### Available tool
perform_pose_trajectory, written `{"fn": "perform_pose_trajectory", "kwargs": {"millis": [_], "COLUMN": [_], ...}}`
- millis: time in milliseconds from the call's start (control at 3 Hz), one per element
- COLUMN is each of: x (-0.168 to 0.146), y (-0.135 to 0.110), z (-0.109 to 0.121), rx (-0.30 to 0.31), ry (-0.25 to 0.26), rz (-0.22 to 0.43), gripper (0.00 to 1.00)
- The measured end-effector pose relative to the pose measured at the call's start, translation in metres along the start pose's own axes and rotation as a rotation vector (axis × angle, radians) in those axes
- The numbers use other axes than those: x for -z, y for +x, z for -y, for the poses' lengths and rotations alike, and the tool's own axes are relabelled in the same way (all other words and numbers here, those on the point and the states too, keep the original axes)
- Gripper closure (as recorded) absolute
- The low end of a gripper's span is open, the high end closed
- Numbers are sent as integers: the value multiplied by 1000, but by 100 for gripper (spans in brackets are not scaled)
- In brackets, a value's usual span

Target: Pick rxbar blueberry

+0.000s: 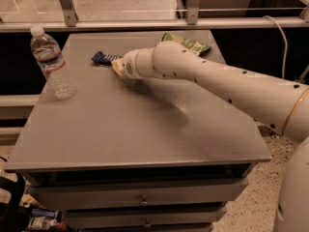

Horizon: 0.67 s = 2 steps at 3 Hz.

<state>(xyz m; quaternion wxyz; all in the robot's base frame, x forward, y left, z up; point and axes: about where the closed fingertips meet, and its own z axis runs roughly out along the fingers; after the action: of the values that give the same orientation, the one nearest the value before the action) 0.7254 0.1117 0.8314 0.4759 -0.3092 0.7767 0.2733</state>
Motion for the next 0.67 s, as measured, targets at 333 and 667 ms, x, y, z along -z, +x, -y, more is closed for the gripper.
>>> {"fn": "perform_pose_trajectory", "kwargs": {"millis": [333,667], "x": [0,0], "y": [0,0], "z": [0,0], "rx": [0,0], "ry": [0,0], "rz": [0,0], "gripper": [100,100]}}
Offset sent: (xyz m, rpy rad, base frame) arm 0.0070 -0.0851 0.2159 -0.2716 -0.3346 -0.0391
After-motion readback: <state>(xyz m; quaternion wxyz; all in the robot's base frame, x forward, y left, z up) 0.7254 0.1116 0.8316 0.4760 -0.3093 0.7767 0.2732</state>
